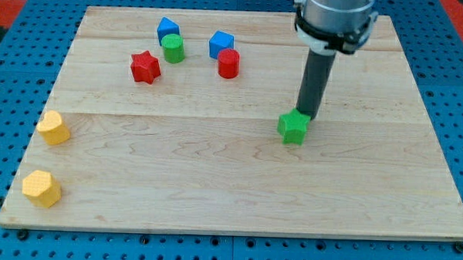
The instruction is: Push the green star towards the bottom left
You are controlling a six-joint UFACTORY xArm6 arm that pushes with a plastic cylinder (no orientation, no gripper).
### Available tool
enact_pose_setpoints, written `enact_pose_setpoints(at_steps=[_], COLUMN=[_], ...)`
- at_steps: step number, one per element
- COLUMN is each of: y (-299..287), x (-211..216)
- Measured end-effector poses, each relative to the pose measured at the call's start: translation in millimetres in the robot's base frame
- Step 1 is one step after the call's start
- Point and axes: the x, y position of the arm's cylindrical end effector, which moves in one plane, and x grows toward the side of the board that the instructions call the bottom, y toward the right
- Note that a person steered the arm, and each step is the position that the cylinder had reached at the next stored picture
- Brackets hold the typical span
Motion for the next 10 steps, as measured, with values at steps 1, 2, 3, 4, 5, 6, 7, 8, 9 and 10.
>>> enact_pose_setpoints(at_steps=[1,2,3,4,5,6,7,8,9,10], y=[-28,-69,-93,-81,-78,-125,-152,-127,-147,-184], x=[38,78,110,118,125,125,124,137,166,166])
